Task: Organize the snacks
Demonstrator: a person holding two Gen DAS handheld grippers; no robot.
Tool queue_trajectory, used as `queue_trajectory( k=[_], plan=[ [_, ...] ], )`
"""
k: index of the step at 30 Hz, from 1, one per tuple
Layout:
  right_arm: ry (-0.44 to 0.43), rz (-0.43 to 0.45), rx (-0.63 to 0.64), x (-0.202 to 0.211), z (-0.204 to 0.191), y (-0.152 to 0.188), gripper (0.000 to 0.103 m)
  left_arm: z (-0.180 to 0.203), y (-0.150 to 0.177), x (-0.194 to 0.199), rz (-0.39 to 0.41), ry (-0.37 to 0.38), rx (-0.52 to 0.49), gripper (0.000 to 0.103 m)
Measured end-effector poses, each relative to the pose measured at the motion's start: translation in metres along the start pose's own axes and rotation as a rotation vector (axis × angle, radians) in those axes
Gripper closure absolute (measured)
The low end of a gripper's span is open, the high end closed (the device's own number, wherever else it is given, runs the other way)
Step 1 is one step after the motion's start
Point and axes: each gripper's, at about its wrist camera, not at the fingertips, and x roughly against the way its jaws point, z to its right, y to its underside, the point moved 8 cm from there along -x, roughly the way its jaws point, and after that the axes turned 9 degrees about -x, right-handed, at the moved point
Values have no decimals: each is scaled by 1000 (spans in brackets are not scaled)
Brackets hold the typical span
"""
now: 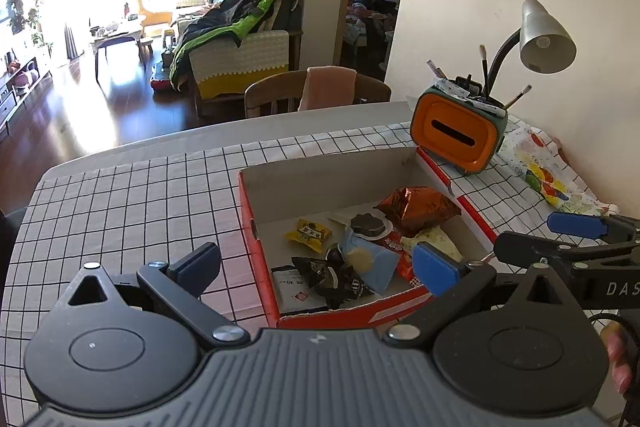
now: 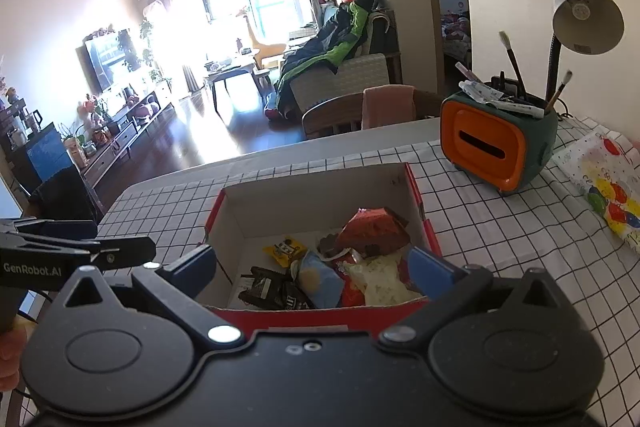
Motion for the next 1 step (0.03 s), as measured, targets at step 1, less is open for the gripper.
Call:
queue_trajectory(
  k=[1],
  plan=[
    [3, 0, -1, 1, 0, 1, 0, 0, 1, 1, 0, 2, -2, 0]
  ],
)
